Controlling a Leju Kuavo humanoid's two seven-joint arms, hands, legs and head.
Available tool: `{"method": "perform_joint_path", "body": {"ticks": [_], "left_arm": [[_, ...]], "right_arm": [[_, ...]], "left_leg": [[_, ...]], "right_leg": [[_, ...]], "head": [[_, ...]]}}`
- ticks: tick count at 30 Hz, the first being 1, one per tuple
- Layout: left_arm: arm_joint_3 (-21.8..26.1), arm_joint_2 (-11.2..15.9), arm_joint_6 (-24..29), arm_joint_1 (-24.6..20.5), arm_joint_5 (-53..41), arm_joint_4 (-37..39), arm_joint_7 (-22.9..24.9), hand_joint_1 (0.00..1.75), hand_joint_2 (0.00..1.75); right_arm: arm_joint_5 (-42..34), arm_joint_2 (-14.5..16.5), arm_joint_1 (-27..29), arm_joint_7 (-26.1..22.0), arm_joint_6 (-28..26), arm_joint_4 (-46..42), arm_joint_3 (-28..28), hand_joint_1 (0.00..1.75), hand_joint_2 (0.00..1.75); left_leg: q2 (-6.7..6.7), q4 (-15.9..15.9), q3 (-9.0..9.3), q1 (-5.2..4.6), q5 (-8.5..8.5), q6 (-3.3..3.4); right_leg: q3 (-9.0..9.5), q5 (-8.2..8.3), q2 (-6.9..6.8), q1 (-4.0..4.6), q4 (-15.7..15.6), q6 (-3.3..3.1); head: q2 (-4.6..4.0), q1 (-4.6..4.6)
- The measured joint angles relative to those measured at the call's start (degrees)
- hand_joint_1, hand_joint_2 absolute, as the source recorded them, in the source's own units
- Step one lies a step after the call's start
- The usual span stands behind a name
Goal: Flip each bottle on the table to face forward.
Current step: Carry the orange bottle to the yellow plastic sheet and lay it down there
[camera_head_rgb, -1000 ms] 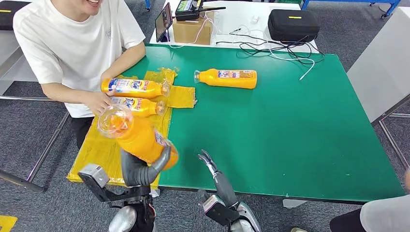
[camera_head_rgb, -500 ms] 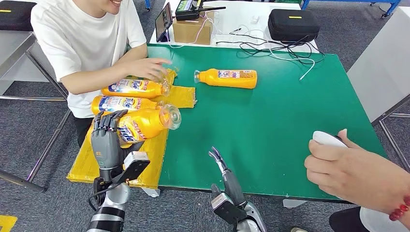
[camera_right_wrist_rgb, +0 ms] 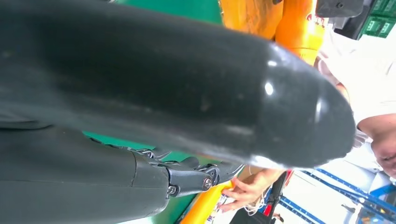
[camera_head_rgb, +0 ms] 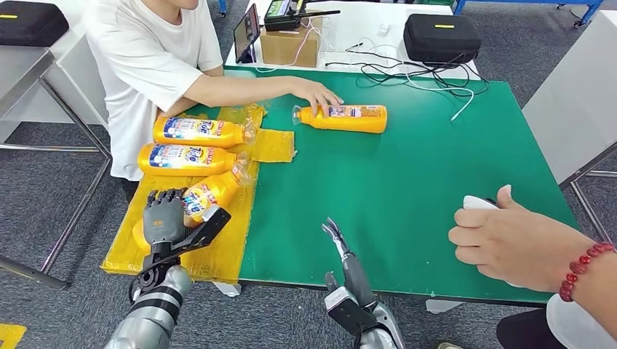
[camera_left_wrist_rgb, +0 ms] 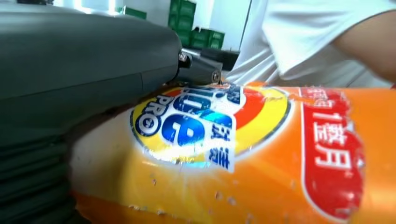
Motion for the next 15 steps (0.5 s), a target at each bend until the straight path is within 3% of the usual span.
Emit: {"method": "perform_joint_path", "body": {"ticks": [2,5,6,9,10,15], "left_arm": [[-0.7,1.0,-0.7,-1.7,1.3,3.1,0.5,1.72,0.00],[-2.0,2.1,-3.0,-3.6,2.6,6.5,1.6,1.54,0.00],[-2.5,2.4,-4.1,-4.1,2.9,7.3,2.3,1.30,0.00],[-4.1,3.3,-8.2,-5.4,3.1,9.2,4.8,0.20,0.00],[-4.7,3.5,-9.6,-5.7,3.1,9.7,5.4,0.02,0.00],[-9.0,4.3,-17.9,-6.3,4.0,10.7,6.1,0.00,0.00]], "right_arm": [[-0.1,0.1,0.2,0.0,-0.1,-0.2,-0.4,0.00,0.00],[-0.2,0.1,0.6,0.0,-0.4,-0.5,-1.2,0.00,0.00],[-0.2,0.1,0.7,0.0,-0.4,-0.6,-1.4,0.00,0.00],[-0.1,0.2,1.0,0.0,-0.5,-0.6,-2.0,0.00,0.00],[-0.1,0.3,1.0,0.0,-0.5,-0.6,-2.2,0.00,0.00],[0.1,0.4,1.2,0.0,-0.7,-0.8,-2.9,0.00,0.00]], "left_leg": [[-0.05,0.0,0.13,0.00,0.00,0.00],[-0.13,0.0,0.33,0.00,-0.01,-0.02],[-0.15,0.0,0.39,0.00,-0.01,-0.02],[-0.21,-0.1,0.59,0.00,0.02,-0.03],[-0.22,-0.1,0.67,0.00,0.03,-0.04],[-0.27,-0.1,0.99,-0.01,0.04,-0.04]], "right_leg": [[0.13,-0.01,-0.01,0.00,0.0,0.00],[0.34,-0.05,-0.03,0.00,0.0,-0.02],[0.41,-0.07,-0.04,0.00,0.0,-0.03],[0.64,-0.08,-0.05,0.00,0.0,-0.04],[0.72,-0.08,-0.06,0.00,0.0,-0.04],[1.02,-0.07,-0.12,-0.01,0.0,-0.05]], "head": [[0.00,0.01],[0.01,0.00],[0.01,0.00],[0.02,0.00],[0.01,0.00],[0.01,0.01]]}}
